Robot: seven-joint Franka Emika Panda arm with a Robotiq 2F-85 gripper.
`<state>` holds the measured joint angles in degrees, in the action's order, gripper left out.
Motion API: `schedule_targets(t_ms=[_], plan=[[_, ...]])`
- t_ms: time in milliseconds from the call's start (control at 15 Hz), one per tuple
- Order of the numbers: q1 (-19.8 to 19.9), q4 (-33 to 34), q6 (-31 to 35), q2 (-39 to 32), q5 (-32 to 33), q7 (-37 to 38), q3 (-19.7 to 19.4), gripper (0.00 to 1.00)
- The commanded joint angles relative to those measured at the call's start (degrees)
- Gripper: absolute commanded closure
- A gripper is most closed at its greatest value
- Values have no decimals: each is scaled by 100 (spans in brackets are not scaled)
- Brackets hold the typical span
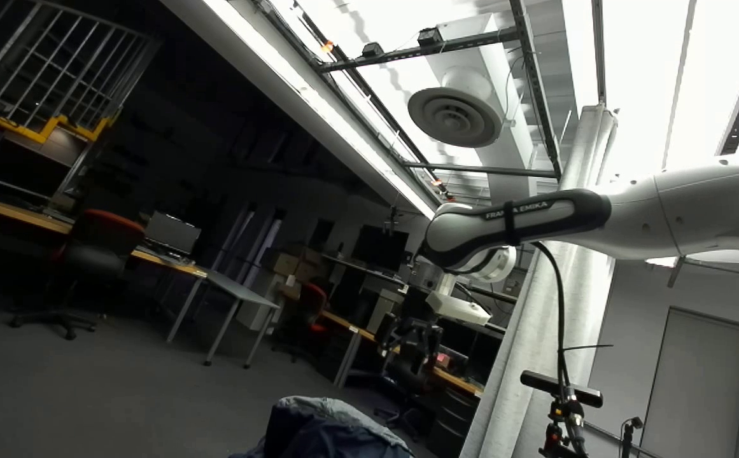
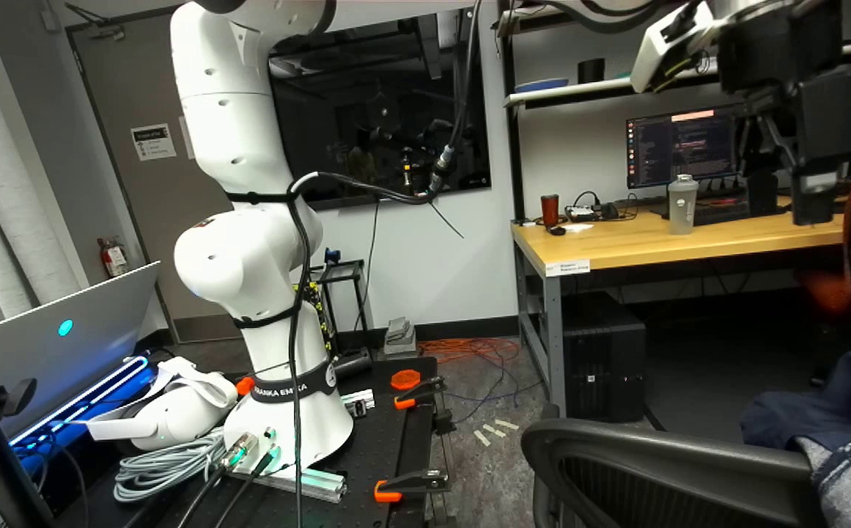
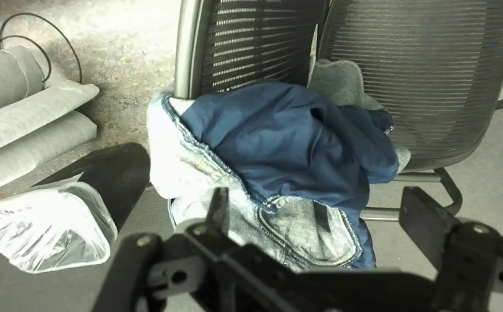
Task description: Remove the jean jacket from the backrest of the chair, place the jacket on the backrest, remove the jacket from the backrest
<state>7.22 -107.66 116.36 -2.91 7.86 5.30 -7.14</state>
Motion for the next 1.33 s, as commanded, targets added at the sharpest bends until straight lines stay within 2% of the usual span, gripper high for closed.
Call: schedule_targets(t_ms=[0, 533, 933, 1267], plan=[[-28, 822, 219, -836, 186, 53, -5, 0], [-25, 1566, 838, -2031, -191, -364, 166, 0], [78, 2067, 712, -2658, -750, -699, 328, 0], [72, 2207, 683, -2958, -848, -728, 313, 0]])
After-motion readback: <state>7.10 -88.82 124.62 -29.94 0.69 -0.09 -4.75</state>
